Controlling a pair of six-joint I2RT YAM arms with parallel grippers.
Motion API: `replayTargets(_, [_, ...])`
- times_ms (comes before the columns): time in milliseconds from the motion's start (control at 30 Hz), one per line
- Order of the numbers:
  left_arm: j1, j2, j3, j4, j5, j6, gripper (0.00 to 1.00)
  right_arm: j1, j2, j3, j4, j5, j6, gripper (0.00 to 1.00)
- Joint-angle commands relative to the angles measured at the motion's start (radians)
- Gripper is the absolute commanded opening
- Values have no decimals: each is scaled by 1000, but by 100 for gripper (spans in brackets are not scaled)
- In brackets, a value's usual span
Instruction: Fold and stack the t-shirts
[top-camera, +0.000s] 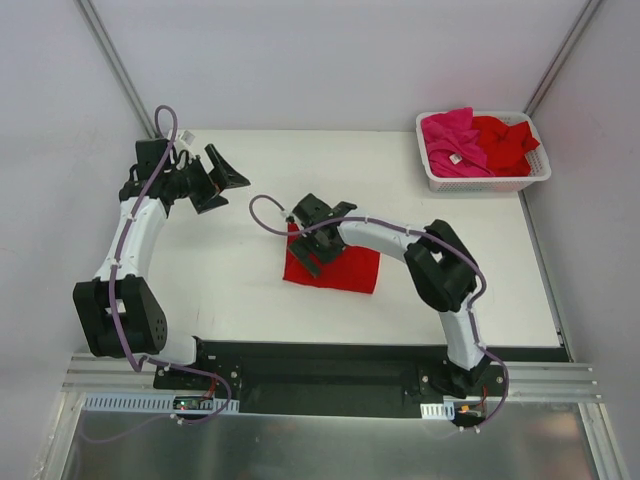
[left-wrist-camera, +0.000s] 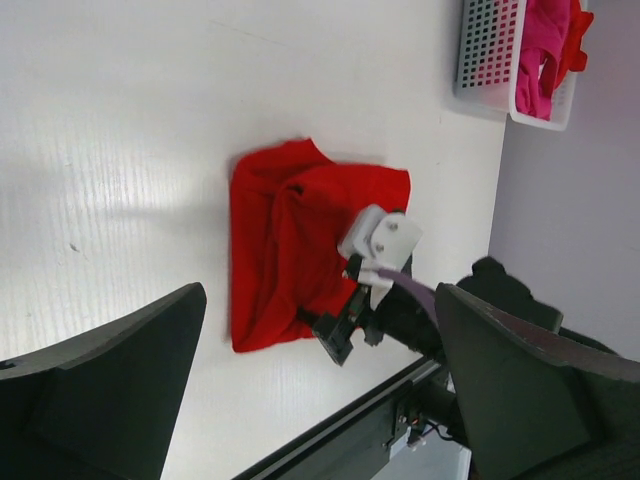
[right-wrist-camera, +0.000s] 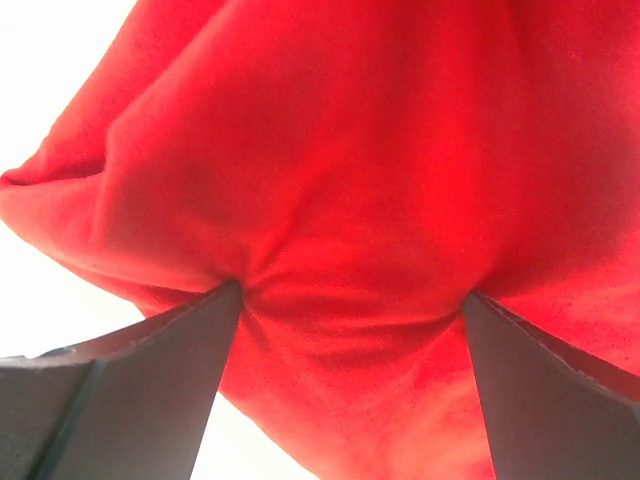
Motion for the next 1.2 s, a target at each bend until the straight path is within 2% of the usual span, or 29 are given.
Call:
replayTargets(0, [-5,-26,49,25,30,6,99,42,-78,-177,-198,37,-13,96])
replayTargets(100, [-5,-23,52,31,30,4,99,61,-130,-223,-226,7,-4,96])
replayTargets(233, [-5,-28,46,35,31,4,99,73,-213,-185,-293,34,3,96])
replayTargets(300, [-6,-35,44,35,31,1,99,71,-219,-114,-379,42,-3,96])
replayTargets(367, [-5,-43,40,37,37,0,99,71,-201,42,-483,79,3,96])
replayTargets(467, [-6,-62,23,37,42,1,99,73,-190,191,-531,141,21,96])
replayTargets(533, [-6,-75,11,37,40,1,99,68,-187,245,-519,154,38,96])
replayTargets(633, [-5,-92,-19,37,37,1,99,64,-175,233,-453,142,47,96])
replayTargets(733, [-5,-101,-39,37,40,1,99,64,-179,155,-369,100,67,97])
replayTargets(800, [-6,-106,-49,38,40,3,99,65,-223,46,-260,79,79,99])
replayTargets(833, [-6,-109,-55,37,40,3,99,64,-239,15,-223,74,85,97])
replayTargets(867, [-6,-112,-60,37,39,3,99,64,-248,-37,-162,76,89,86])
replayTargets(933, [-8,-114,-68,37,40,4,99,64,-257,-59,-117,85,89,75])
replayTargets(967, [-8,-117,-71,38,42,4,99,64,-256,-62,-111,88,89,57])
replayTargets(1000, [-8,-117,-72,37,43,4,99,64,-248,-65,-106,97,89,52])
replayTargets(1167, [-8,-120,-85,37,40,6,99,65,-236,-45,-79,134,70,51])
